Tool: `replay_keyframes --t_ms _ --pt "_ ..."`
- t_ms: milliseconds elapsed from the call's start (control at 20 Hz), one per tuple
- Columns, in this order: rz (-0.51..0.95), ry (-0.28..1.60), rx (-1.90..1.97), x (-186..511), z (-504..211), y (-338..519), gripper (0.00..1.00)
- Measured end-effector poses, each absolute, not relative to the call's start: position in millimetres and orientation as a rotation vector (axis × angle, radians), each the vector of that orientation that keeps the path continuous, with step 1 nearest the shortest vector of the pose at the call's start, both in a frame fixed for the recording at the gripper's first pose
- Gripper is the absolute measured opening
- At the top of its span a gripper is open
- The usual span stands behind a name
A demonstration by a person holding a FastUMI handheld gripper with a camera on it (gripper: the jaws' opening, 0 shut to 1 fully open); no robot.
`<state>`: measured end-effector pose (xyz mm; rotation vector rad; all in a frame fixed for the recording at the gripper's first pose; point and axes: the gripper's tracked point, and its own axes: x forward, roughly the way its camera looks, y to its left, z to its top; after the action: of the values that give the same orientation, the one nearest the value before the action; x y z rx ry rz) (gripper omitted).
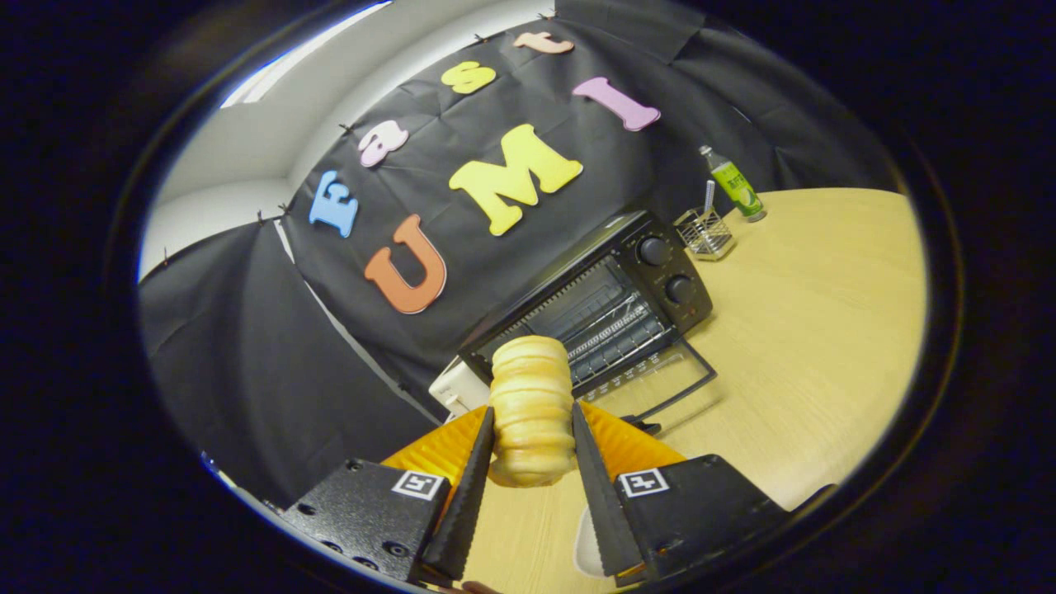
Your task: Open the toaster oven, put the food inside, and close the toaster oven door.
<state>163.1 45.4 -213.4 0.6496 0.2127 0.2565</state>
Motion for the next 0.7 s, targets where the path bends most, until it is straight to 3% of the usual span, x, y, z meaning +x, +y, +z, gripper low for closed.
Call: replay_keyframes --t_ms 700 --pt "0.268 0.305 0.591 326 -243 58 0.64"
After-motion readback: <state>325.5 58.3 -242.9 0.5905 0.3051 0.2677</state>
